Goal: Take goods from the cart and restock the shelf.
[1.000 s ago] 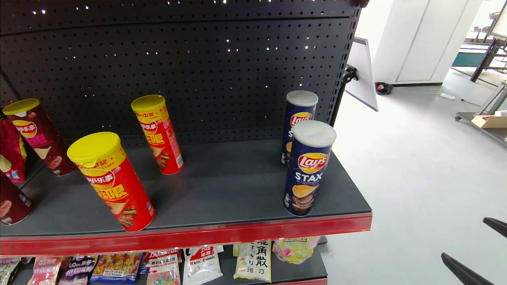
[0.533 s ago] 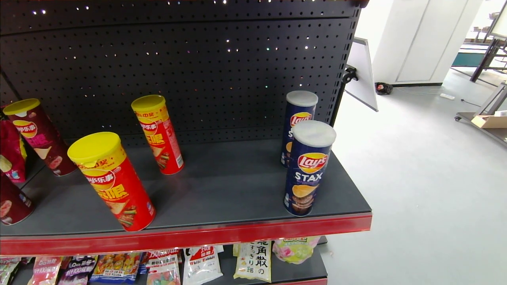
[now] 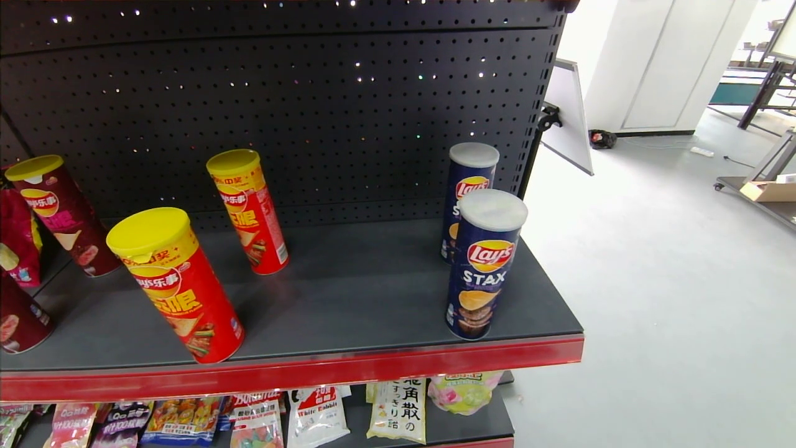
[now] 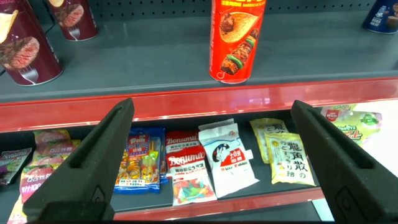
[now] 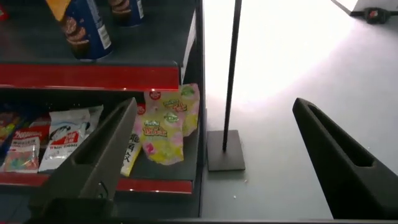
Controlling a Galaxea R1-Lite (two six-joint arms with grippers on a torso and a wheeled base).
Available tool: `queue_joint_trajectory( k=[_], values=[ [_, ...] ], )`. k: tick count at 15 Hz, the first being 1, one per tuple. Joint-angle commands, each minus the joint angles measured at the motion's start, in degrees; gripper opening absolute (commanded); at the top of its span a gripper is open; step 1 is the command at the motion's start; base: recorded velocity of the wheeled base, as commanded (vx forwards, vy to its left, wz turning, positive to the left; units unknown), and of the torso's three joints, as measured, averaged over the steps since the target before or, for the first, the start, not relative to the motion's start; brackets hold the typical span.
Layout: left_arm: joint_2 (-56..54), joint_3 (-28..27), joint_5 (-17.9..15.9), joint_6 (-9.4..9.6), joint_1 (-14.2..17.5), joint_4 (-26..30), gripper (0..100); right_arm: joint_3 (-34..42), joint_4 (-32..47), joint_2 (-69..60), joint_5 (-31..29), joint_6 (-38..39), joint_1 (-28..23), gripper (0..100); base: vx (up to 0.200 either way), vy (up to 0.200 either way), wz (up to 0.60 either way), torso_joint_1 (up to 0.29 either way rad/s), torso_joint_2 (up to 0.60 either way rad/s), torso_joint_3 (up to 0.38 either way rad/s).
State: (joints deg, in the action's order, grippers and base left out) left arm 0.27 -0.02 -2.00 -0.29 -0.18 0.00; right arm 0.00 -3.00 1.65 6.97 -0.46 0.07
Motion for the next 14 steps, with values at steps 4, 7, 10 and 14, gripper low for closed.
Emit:
queue_joint_trajectory(
  k=[4,7,10,14],
  values=[
    [0.1,0.0,0.0,0.03,0.0,0.0,100,0.0,-0.4,-1.6,-6.5,1.7,-0.1,100,0.000,0.000,0.00,0.000,0.00,0.000],
    [0.1,0.0,0.0,0.03,0.0,0.0,100,0.0,0.2,-1.6,-10.6,1.7,-0.1,100,0.000,0.000,0.00,0.000,0.00,0.000],
    [0.1,0.0,0.0,-0.06,0.0,0.0,100,-0.1,3.3,-1.6,-5.4,0.7,0.0,100,0.000,0.000,0.00,0.000,0.00,0.000],
    [0.1,0.0,0.0,-0.06,0.0,0.0,100,0.0,3.0,-1.6,-5.5,0.5,0.0,100,0.000,0.000,0.00,0.000,0.00,0.000]
  ],
)
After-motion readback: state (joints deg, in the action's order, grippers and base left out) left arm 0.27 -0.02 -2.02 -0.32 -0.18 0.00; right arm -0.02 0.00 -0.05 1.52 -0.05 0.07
